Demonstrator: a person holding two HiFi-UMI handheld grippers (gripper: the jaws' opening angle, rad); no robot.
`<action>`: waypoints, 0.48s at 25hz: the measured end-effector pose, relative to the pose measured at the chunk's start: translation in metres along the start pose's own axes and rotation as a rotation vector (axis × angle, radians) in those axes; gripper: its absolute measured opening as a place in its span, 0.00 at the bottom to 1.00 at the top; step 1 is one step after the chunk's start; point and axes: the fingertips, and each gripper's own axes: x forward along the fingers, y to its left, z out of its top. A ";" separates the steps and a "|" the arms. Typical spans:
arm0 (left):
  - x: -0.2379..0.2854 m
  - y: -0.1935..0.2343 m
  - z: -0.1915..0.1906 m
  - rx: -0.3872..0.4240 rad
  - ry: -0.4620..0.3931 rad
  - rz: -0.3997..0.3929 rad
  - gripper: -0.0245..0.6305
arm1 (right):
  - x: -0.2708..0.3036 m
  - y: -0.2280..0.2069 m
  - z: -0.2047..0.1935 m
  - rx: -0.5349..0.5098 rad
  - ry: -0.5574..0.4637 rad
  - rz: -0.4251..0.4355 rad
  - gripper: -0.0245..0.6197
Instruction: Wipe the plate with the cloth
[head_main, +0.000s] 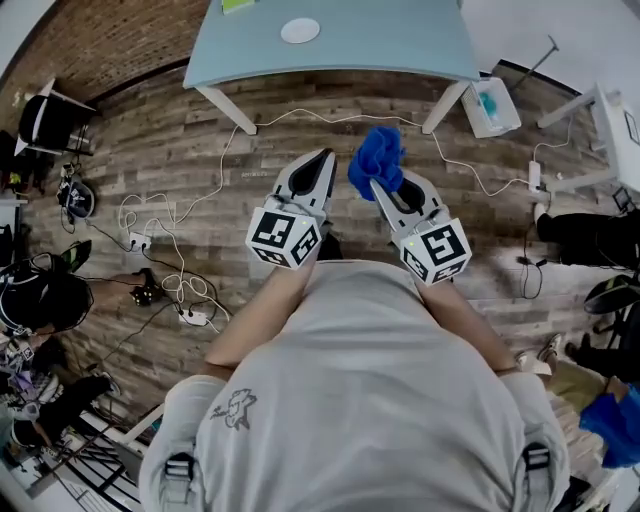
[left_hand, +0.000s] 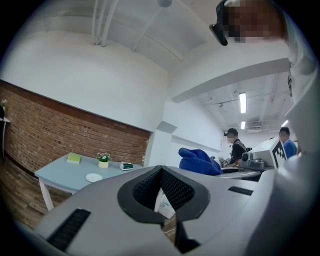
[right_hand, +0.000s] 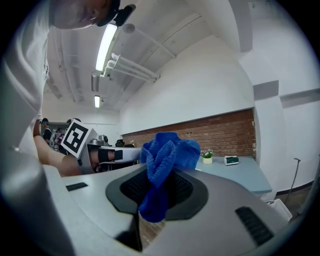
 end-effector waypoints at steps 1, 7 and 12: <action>0.007 0.009 0.002 0.001 0.001 0.000 0.05 | 0.010 -0.006 0.001 0.003 0.000 -0.007 0.16; 0.046 0.065 0.014 -0.057 0.028 -0.054 0.05 | 0.072 -0.037 0.012 0.094 0.008 -0.032 0.16; 0.077 0.123 0.027 -0.021 0.055 -0.073 0.05 | 0.137 -0.056 0.024 0.112 0.008 -0.055 0.16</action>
